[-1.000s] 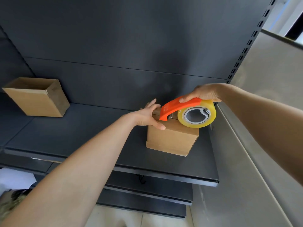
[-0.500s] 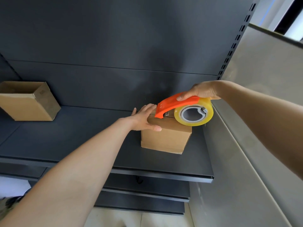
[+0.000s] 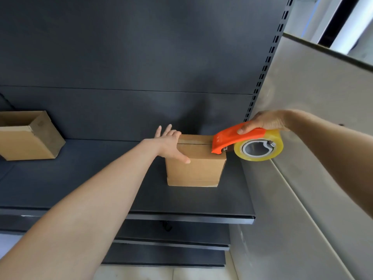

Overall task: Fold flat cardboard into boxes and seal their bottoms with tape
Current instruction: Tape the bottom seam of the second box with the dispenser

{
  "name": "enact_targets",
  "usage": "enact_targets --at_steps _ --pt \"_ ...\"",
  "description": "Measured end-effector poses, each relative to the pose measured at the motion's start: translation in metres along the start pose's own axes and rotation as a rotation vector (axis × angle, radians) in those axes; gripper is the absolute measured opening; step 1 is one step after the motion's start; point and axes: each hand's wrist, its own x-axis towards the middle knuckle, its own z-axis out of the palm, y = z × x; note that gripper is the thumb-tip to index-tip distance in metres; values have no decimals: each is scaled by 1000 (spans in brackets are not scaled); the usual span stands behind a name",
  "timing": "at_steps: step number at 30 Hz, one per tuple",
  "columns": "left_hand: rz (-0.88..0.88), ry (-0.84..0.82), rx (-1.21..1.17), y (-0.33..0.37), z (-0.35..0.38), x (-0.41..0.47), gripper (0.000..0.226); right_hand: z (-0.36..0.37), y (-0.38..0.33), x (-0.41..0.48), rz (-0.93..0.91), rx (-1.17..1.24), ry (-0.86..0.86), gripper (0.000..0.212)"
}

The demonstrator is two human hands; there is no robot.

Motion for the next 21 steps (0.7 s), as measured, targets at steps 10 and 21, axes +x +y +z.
enact_targets --at_steps 10,21 --pt "170 140 65 36 19 12 111 -20 7 -16 -45 -20 21 71" --pt "119 145 -56 14 17 -4 122 -34 3 -28 -51 -33 22 93"
